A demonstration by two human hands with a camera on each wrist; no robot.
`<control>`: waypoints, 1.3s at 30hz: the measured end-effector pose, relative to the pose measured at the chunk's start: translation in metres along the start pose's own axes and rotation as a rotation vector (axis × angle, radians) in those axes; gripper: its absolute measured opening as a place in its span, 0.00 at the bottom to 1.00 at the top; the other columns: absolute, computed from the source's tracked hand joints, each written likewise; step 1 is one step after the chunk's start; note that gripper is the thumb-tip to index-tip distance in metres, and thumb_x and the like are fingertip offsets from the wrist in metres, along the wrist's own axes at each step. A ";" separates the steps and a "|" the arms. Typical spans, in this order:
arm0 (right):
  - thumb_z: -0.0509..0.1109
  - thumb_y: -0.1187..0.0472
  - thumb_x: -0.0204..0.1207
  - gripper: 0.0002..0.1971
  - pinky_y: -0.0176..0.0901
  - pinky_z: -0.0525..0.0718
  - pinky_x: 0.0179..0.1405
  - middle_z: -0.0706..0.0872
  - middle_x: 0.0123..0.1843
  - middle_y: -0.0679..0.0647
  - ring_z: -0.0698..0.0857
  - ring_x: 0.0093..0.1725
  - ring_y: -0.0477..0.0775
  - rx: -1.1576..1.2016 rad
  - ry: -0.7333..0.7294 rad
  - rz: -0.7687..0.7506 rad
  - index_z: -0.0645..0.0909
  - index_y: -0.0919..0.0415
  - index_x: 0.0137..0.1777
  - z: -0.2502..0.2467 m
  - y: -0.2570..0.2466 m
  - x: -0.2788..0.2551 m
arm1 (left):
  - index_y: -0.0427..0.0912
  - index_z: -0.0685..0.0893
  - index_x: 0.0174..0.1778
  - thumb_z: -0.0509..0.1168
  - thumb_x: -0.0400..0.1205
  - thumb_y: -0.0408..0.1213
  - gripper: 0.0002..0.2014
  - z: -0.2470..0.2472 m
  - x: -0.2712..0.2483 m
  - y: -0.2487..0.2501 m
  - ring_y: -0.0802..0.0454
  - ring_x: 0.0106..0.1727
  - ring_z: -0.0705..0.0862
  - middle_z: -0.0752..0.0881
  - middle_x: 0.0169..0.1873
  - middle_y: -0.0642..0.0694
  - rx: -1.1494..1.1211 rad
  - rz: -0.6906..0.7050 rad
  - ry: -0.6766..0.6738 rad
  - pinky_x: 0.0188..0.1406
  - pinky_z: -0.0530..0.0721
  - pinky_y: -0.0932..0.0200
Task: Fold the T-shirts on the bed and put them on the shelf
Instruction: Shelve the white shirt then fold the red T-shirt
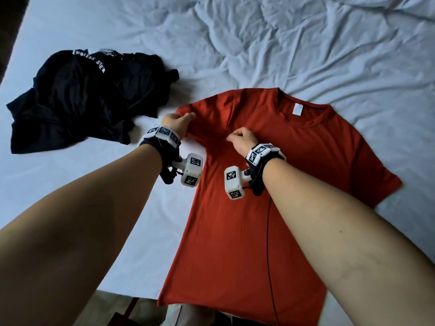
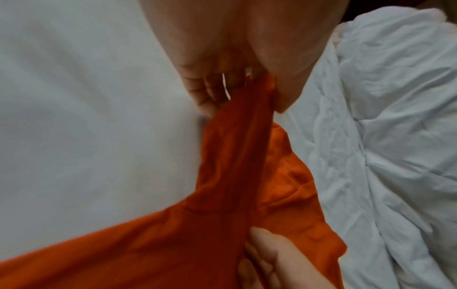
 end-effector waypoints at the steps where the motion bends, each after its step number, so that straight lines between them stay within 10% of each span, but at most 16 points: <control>1: 0.73 0.58 0.73 0.07 0.39 0.72 0.44 0.83 0.45 0.51 0.79 0.45 0.52 -0.002 0.000 -0.001 0.78 0.55 0.47 0.001 0.000 0.001 | 0.46 0.81 0.29 0.72 0.77 0.42 0.12 0.001 0.001 0.003 0.53 0.27 0.81 0.81 0.28 0.46 -0.061 0.040 0.006 0.34 0.82 0.57; 5: 0.73 0.58 0.73 0.08 0.39 0.72 0.46 0.83 0.48 0.52 0.80 0.47 0.52 -0.021 0.003 -0.005 0.78 0.55 0.48 0.001 0.001 0.003 | 0.51 0.88 0.46 0.66 0.79 0.40 0.06 0.007 -0.008 0.015 0.48 0.38 0.83 0.84 0.38 0.45 -0.265 0.065 -0.037 0.42 0.85 0.47; 8: 0.74 0.57 0.73 0.10 0.39 0.73 0.47 0.84 0.51 0.53 0.80 0.48 0.52 -0.059 0.001 -0.014 0.81 0.57 0.52 0.002 -0.002 0.002 | 0.57 0.73 0.75 0.65 0.83 0.40 0.23 0.016 -0.018 0.015 0.44 0.49 0.88 0.85 0.57 0.45 -0.286 -0.023 -0.126 0.43 0.89 0.39; 13: 0.72 0.61 0.71 0.12 0.44 0.79 0.50 0.85 0.54 0.55 0.85 0.51 0.57 -0.092 0.157 -0.172 0.80 0.58 0.54 -0.004 -0.015 -0.009 | 0.60 0.57 0.82 0.70 0.79 0.50 0.38 0.015 -0.032 0.015 0.42 0.63 0.85 0.81 0.67 0.47 -0.088 0.104 -0.236 0.59 0.84 0.39; 16: 0.75 0.61 0.68 0.20 0.51 0.80 0.59 0.80 0.59 0.54 0.82 0.55 0.57 -0.150 0.215 -0.413 0.79 0.57 0.61 -0.002 -0.033 -0.021 | 0.71 0.56 0.78 0.73 0.65 0.61 0.46 0.008 -0.020 -0.006 0.43 0.68 0.81 0.75 0.75 0.49 -0.021 0.063 -0.227 0.64 0.80 0.34; 21: 0.81 0.50 0.64 0.38 0.50 0.74 0.66 0.68 0.70 0.53 0.72 0.65 0.61 -0.434 0.112 -0.473 0.72 0.48 0.74 0.018 -0.041 -0.023 | 0.66 0.59 0.80 0.65 0.78 0.34 0.38 -0.006 -0.025 -0.016 0.49 0.39 0.87 0.85 0.43 0.51 -0.220 -0.068 -0.178 0.32 0.89 0.43; 28: 0.82 0.44 0.60 0.45 0.54 0.75 0.63 0.61 0.73 0.53 0.68 0.66 0.63 -0.600 0.103 -0.414 0.65 0.43 0.78 0.029 -0.043 -0.023 | 0.58 0.65 0.77 0.65 0.76 0.37 0.32 -0.027 -0.024 -0.017 0.45 0.37 0.87 0.84 0.39 0.47 -0.026 0.035 0.051 0.38 0.90 0.42; 34: 0.79 0.48 0.66 0.40 0.46 0.72 0.72 0.66 0.74 0.54 0.74 0.67 0.58 -0.268 0.053 -0.329 0.68 0.47 0.78 0.018 -0.039 -0.013 | 0.39 0.75 0.58 0.70 0.60 0.55 0.34 -0.040 0.005 -0.034 0.40 0.40 0.89 0.88 0.43 0.38 0.054 -0.128 0.153 0.45 0.89 0.47; 39: 0.76 0.60 0.70 0.32 0.38 0.79 0.55 0.80 0.63 0.56 0.79 0.48 0.47 0.107 0.112 -0.182 0.72 0.55 0.75 0.001 -0.028 -0.001 | 0.34 0.86 0.40 0.75 0.59 0.58 0.29 -0.027 0.021 -0.036 0.44 0.32 0.84 0.86 0.30 0.42 0.132 -0.190 0.006 0.35 0.86 0.55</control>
Point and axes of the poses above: each hand's wrist, its own x-axis towards the middle knuckle, its own z-axis out of the palm, y = z × x, the point moved 7 cm from there along x, towards the middle knuckle
